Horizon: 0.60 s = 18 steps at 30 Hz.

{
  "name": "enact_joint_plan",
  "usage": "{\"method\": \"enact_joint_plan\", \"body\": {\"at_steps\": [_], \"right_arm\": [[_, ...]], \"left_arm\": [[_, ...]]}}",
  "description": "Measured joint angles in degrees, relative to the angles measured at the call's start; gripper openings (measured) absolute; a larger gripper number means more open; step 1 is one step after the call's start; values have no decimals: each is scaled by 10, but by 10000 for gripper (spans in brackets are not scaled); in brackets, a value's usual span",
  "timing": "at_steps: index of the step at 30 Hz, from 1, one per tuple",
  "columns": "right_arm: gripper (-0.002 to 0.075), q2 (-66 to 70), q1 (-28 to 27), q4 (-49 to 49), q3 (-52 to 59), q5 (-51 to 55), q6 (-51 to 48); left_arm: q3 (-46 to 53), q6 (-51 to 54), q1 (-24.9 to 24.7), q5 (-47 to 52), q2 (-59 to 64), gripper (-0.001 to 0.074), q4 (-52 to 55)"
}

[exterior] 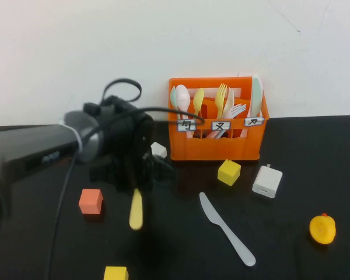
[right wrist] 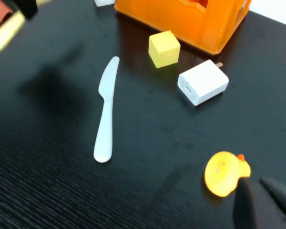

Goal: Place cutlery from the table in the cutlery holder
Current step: Pick up the knife, then place the knife on the box

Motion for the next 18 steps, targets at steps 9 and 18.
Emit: {"method": "enact_joint_plan", "body": {"at_steps": [9, 18], "right_arm": [[-2, 0, 0, 0, 0, 0, 0], [-2, 0, 0, 1, 0, 0, 0]], "left_arm": [[0, -53, 0, -54, -76, 101, 109], [0, -104, 0, -268, -131, 101, 170]]}}
